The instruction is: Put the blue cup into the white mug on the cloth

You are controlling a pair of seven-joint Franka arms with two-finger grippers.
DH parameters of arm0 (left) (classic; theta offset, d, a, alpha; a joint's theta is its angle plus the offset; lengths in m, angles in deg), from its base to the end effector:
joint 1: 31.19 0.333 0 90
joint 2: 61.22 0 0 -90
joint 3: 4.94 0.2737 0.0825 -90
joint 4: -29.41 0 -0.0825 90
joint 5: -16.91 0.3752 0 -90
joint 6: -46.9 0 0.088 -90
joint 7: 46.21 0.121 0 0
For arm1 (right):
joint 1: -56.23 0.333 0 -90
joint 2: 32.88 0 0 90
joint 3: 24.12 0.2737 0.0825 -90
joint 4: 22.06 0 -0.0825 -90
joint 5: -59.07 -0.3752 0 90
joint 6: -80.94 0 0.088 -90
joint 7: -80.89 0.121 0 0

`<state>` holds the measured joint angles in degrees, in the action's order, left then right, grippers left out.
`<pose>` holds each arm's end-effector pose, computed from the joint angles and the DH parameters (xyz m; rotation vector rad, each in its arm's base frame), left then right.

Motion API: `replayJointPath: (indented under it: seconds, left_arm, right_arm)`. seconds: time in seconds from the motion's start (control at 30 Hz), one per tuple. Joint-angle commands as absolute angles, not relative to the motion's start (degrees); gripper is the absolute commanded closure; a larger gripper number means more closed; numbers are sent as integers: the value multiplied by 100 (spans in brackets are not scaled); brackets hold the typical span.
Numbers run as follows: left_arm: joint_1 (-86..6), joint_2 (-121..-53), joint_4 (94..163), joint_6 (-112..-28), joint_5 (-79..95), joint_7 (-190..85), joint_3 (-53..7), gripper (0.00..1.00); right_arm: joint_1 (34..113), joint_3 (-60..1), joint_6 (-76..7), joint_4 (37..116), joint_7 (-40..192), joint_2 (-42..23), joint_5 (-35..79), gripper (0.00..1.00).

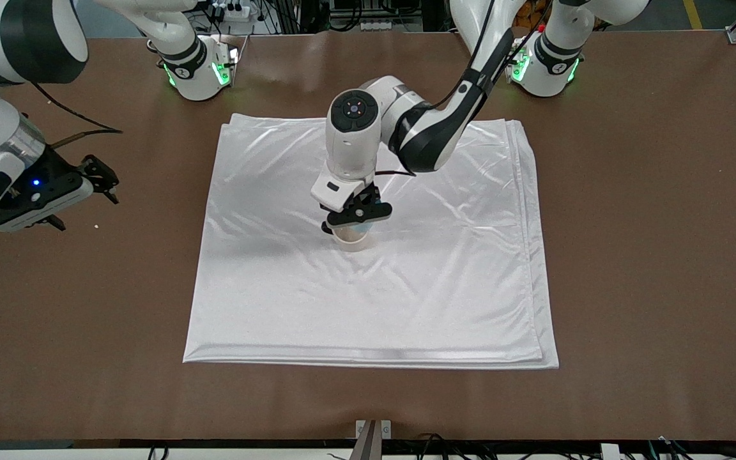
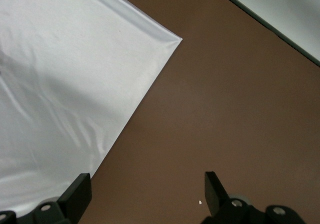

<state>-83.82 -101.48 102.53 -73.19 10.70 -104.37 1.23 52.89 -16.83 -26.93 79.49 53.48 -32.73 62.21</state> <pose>0.4782 -0.5366 0.3075 3.0082 0.3373 0.0773 0.5669 0.0342 0.5005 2.9448 0.8489 0.1453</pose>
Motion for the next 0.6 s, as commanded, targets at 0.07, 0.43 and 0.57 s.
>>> replayJointPath:
  seconds: [0.07, 0.43, 0.57]
  left_arm:
    - [-8445, -10305, 10078, -7412, 1199, -10580, 122, 100]
    - [-8585, -10516, 10078, -7913, 1190, -10730, 130, 100]
    - [-8585, -10542, 10078, -7922, 1190, -10712, 130, 100]
  right_arm:
    - [5289, -1999, -2541, 8077, 5654, -3437, 6066, 0]
    - [5271, -2289, -2409, 8086, 5698, -3393, 6057, 0]
    - [5271, -2333, -2330, 8077, 5979, -3375, 6048, 0]
